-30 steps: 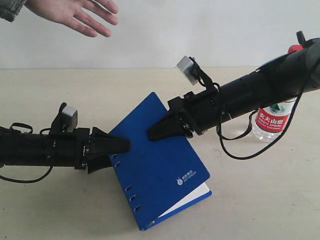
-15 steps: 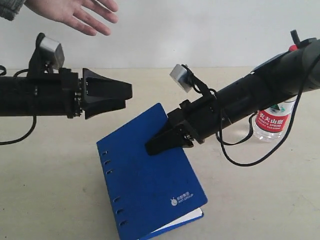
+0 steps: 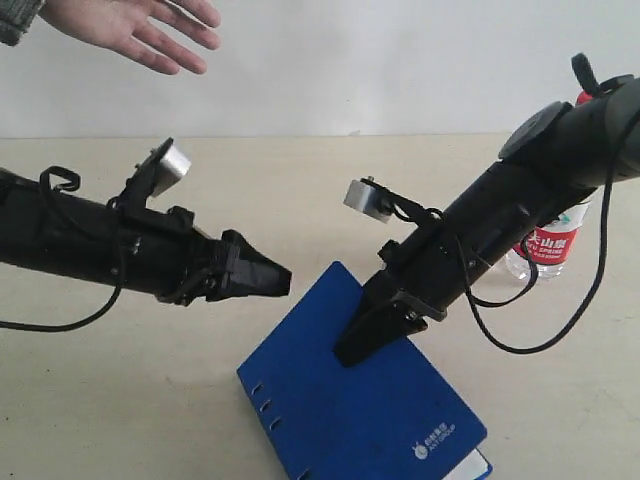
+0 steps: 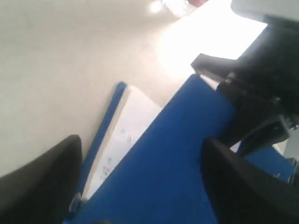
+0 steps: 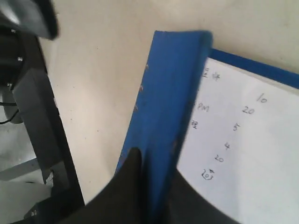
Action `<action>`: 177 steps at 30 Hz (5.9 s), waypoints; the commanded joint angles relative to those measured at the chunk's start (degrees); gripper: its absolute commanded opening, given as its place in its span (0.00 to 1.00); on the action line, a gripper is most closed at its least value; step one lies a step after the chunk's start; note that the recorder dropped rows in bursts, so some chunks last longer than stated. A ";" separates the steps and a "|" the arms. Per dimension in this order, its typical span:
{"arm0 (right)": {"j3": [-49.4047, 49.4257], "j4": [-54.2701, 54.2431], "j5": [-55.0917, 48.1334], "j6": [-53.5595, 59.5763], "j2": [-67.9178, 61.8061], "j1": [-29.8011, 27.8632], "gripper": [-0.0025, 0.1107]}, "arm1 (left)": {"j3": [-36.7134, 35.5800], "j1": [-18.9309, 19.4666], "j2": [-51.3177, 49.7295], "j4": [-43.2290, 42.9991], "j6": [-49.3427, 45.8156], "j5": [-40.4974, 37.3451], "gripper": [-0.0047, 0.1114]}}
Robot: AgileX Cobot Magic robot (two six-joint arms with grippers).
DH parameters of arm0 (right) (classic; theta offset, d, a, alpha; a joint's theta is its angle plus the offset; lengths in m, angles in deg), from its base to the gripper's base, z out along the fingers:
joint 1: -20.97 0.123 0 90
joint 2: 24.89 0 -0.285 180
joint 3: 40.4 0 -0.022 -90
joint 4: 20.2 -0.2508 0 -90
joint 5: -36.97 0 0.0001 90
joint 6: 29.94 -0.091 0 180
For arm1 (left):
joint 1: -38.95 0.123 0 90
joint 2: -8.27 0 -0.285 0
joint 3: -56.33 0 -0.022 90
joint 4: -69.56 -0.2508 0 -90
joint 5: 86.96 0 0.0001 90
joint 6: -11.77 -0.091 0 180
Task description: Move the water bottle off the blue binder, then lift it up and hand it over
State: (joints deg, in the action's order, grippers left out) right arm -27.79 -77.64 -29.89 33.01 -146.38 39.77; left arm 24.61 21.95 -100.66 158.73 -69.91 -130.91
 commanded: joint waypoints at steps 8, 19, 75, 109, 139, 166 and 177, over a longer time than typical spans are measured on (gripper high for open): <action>-0.09 -12.00 3.89 10.16 9.52 -3.95 0.02 | -6.21 1.17 -0.12 2.79 -1.65 9.67 0.61; -0.09 -17.59 -0.58 12.80 11.93 -5.62 0.02 | -5.92 3.63 -1.93 10.78 -12.01 -15.04 0.61; -0.09 7.08 21.91 -1.33 2.97 -5.62 0.55 | -0.17 3.63 -6.54 10.78 -11.75 -26.01 0.61; -0.09 10.11 12.02 -8.21 -0.74 -5.62 0.55 | -9.74 3.58 -13.73 10.78 2.71 -2.92 0.61; -0.09 -11.29 -3.10 0.65 -4.00 -2.23 0.55 | -4.15 3.84 -13.51 10.78 -1.04 -23.77 0.61; -0.09 -13.65 -3.10 -0.18 0.62 -1.16 0.21 | -4.15 3.84 -13.51 10.78 -8.70 -26.01 0.61; -0.09 -13.65 6.59 2.37 0.51 -1.08 0.02 | -4.15 2.69 -13.51 10.78 -8.13 -26.01 0.61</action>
State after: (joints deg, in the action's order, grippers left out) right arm -27.57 -89.29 -27.82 33.07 -146.00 38.60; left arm 20.43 25.69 -114.84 170.55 -77.84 -150.00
